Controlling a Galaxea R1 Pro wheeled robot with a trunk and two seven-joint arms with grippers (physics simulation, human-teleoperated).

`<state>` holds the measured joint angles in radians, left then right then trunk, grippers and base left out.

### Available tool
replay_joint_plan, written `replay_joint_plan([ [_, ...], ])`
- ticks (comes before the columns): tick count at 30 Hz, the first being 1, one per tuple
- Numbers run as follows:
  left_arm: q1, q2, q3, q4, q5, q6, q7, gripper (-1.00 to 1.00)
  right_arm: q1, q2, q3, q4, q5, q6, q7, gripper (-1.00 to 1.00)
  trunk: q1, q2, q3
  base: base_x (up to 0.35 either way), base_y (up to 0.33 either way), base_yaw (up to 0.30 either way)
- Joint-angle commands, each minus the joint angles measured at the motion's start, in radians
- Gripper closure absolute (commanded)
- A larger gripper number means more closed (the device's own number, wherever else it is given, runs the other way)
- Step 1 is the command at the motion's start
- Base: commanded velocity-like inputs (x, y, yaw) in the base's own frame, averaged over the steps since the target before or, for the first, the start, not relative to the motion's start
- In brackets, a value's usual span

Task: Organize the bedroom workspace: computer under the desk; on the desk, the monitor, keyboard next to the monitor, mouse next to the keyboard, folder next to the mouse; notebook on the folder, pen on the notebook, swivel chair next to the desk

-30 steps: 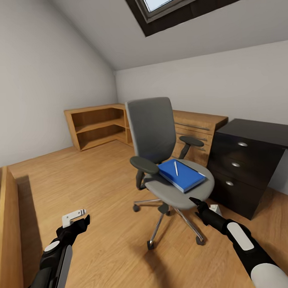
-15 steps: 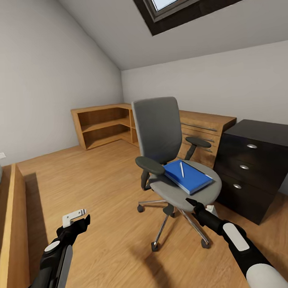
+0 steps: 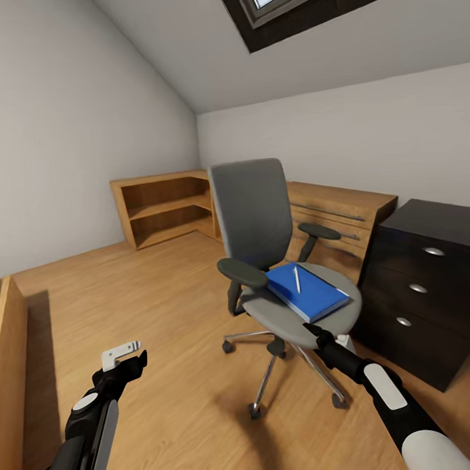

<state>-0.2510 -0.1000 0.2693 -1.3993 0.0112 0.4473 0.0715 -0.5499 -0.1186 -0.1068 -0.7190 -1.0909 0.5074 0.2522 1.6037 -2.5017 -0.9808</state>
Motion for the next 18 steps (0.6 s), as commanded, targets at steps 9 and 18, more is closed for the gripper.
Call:
replay_joint_plan([
  [9, -0.001, 0.0, 0.001, -0.001, 0.001, 0.005, 0.002, -1.0, -0.001, 0.0, -0.004, 0.0, -0.009, 0.007, 0.002, -1.0, 0.0, 0.0, -0.001, 0.321, 0.0, 0.0],
  [18, 0.0, 0.0, 0.001, -0.001, 0.001, 0.005, 0.002, -1.0, -0.001, 0.0, -0.004, 0.0, -0.009, 0.006, 0.002, -1.0, 0.0, 0.0, -0.001, 0.315, 0.062, 0.0],
])
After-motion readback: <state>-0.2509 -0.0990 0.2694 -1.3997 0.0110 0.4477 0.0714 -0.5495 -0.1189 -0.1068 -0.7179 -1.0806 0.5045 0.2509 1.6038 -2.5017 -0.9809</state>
